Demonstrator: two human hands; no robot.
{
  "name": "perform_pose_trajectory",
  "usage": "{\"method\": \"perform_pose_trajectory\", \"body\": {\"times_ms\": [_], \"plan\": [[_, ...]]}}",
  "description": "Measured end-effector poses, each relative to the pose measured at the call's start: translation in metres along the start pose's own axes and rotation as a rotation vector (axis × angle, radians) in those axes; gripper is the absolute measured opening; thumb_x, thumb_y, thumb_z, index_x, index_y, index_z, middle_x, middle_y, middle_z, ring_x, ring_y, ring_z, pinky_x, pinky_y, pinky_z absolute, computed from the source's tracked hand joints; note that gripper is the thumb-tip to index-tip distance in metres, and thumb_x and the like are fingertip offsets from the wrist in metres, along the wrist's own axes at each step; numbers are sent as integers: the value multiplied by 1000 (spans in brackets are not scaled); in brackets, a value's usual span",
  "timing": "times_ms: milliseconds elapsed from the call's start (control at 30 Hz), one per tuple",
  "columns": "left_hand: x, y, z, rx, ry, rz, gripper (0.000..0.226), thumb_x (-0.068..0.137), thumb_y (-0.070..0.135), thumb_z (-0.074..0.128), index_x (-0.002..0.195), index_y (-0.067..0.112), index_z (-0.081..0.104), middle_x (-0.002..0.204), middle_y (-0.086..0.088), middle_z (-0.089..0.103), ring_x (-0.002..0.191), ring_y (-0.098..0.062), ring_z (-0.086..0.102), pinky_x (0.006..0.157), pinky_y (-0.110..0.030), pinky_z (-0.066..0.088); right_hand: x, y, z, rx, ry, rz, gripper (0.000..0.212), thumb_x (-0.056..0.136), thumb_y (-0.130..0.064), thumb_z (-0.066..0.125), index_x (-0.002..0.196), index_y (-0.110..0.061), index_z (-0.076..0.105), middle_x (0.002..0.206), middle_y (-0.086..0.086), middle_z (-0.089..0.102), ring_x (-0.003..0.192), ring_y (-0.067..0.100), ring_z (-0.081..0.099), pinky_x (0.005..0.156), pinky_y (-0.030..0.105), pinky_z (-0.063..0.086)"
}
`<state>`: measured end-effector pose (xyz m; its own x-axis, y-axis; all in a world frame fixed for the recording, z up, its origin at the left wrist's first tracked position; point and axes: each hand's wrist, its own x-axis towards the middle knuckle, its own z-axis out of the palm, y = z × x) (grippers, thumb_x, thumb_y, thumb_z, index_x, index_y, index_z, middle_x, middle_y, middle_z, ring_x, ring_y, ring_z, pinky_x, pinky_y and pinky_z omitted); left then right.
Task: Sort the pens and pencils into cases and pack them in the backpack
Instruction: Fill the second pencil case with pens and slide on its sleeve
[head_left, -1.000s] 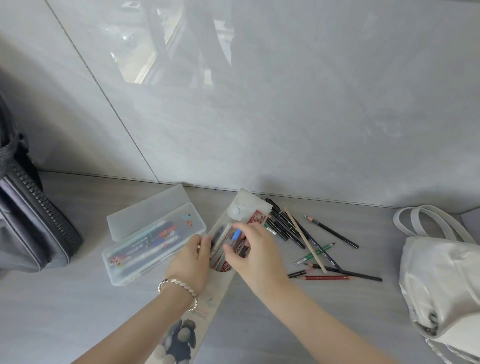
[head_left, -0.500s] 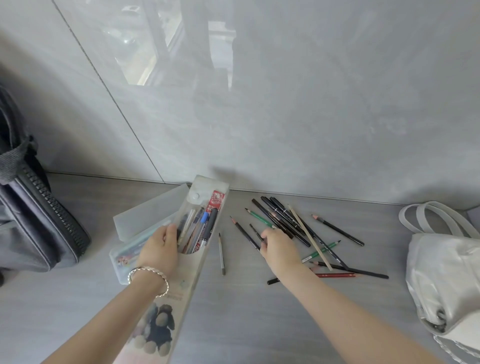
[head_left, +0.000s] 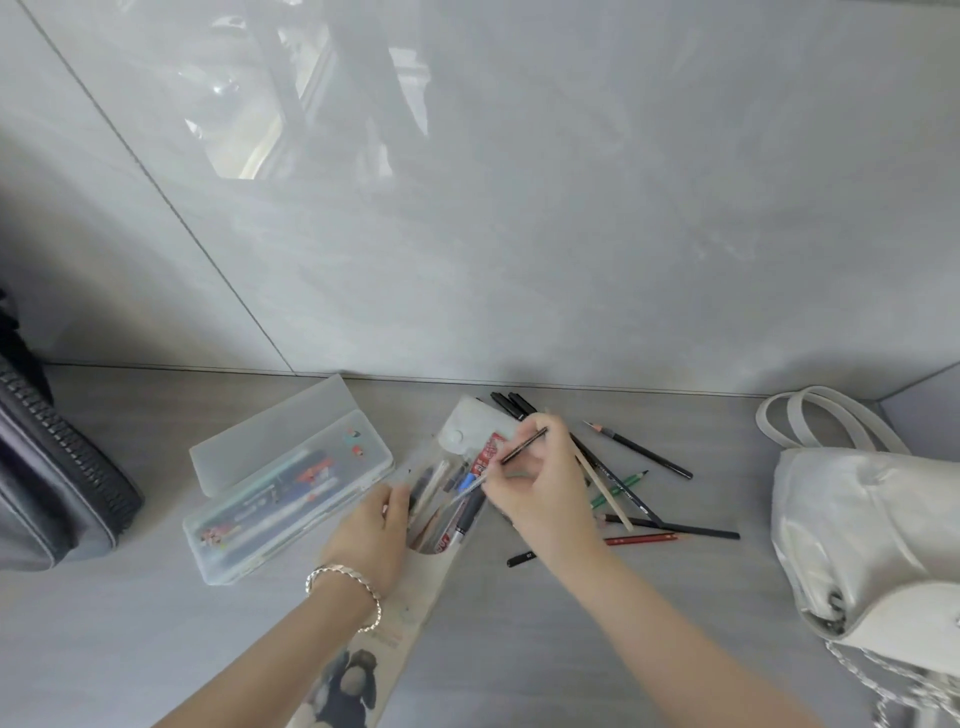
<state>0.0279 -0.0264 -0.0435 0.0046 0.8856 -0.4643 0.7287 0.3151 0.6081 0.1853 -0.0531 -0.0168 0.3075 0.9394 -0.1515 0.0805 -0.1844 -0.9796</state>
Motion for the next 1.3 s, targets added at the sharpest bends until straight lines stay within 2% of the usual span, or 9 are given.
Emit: {"method": "perform_pose_trajectory", "body": {"times_ms": [100,267,400,500,633,933,1067,1200,1300], "plan": [[-7,10,8,31,-21,32,36,99,37,31,70,20,42,66,1,50,75,-28,50,66,-32,34,-5,10,4,-124,-67,-12,59,74,6,60,103,-38,35,74,0,59,67,11,63,72,29,55],[-7,18,15,7,-15,59,37,98,37,32,66,20,39,63,1,50,71,-27,49,64,-32,35,-5,20,11,-657,-67,-230,24,81,-23,51,100,-15,64,85,-2,61,88,18,53,81,28,48],[3,18,14,-23,30,10,36,99,35,31,68,20,42,66,0,51,74,-27,50,64,-32,33,20,21,-1,-624,133,-437,24,82,-21,50,92,-11,69,86,1,61,87,14,45,82,9,33],[15,15,6,-15,67,-23,37,99,36,29,72,16,45,66,-2,51,66,-22,49,58,-32,33,58,26,-23,-622,206,-262,18,86,-6,53,96,-7,68,93,7,64,88,17,53,80,5,34],[26,13,-3,8,106,-37,36,99,34,29,77,12,47,66,0,49,61,-12,45,54,-25,31,104,49,-33,-935,-41,3,23,88,-5,50,108,-2,61,110,16,62,105,32,56,89,39,46],[35,7,-11,8,122,-32,37,100,31,28,85,4,51,70,-2,52,64,-12,47,55,-25,32,124,62,-27,-1435,-257,44,34,89,-9,51,122,-4,42,123,15,53,114,30,53,92,39,43],[34,5,-9,12,106,-55,36,100,32,29,77,11,47,67,-2,50,61,-13,47,54,-25,32,109,38,-36,-1198,-29,-149,23,96,-26,42,101,-5,51,93,14,64,85,33,62,60,34,38],[31,10,-1,35,81,-70,37,99,36,29,81,12,52,69,-2,53,64,-15,48,57,-25,34,81,-7,-36,-350,168,-156,19,95,-27,44,81,-17,50,67,3,60,61,17,59,60,32,48],[24,19,6,6,54,-33,38,98,36,31,76,11,49,66,-3,51,62,-18,47,56,-28,33,52,-23,-17,159,27,12,18,91,-11,53,77,-19,48,63,-4,56,51,2,54,49,18,49]]}}
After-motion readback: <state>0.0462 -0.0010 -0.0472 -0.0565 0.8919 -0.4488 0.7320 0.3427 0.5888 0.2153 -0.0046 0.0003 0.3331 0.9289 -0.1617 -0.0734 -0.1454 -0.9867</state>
